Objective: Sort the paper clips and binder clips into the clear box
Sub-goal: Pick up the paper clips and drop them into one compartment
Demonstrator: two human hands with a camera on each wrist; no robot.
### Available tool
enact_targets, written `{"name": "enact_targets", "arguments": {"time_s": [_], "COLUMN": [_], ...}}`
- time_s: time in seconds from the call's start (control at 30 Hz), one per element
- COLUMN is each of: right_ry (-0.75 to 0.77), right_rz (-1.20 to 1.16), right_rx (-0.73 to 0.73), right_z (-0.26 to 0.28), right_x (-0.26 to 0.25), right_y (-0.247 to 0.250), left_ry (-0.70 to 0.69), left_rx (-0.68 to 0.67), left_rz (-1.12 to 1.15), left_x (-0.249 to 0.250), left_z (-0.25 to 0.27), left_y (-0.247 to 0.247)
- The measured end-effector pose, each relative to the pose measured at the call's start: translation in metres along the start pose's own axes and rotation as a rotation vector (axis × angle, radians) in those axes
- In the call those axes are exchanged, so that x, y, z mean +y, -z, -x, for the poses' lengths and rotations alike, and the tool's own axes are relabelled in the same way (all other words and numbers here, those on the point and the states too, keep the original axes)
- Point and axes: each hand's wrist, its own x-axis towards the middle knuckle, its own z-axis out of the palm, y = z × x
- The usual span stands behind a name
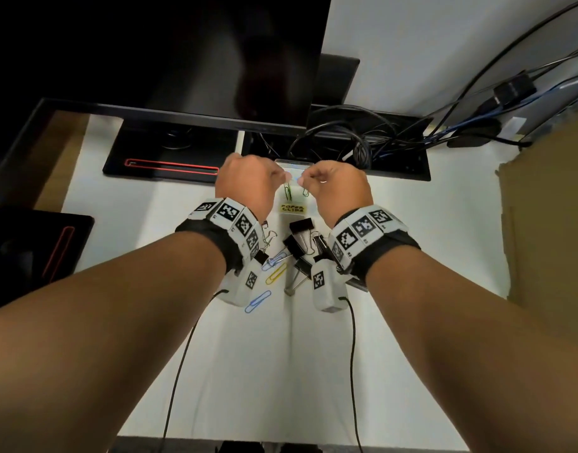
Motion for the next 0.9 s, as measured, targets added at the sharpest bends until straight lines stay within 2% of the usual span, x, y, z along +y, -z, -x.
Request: {"name": "enact_targets", "arguments": {"time_s": [0.17, 0.27, 0.4, 0.53, 0.73, 0.8, 0.9], "right_ry": [0.025, 0.049, 0.131, 0.122, 0.261, 0.311, 0.383], "right_rz": [-0.11, -0.043, 0.253, 0.379, 0.533, 0.572, 0.635], "right_rx": [0.07, 0.034, -0.137, -0.095, -0.059, -0.07, -0.1], "right_z": [0.012, 0.044, 0.097, 0.12, 0.115, 0.114, 0.114], "right_x": [0.009, 0.027, 0.061, 0.084, 0.091, 0.09, 0.088], "right_y": [0.013, 0.027, 0.021, 0.007, 0.001, 0.002, 0.003], "left_ry": [-0.041, -0.087, -0.149, -0.194, -0.145, -0.175, -0.264], "left_rx": [0.107, 0.027, -0.168, -0.271, -0.323, -0.339, -0.284], "left_rz": [0.124, 0.117, -0.038, -0.212, -0.177, -0.185, -0.248], "left_x": [-0.001, -0.009, -0.025, -0.036, -0.04, -0.039, -0.035], "left_z": [0.019, 0.051, 0.116, 0.158, 0.165, 0.165, 0.164], "left_y": [0.019, 0.028, 0.019, 0.0, -0.011, -0.013, -0.01]}}
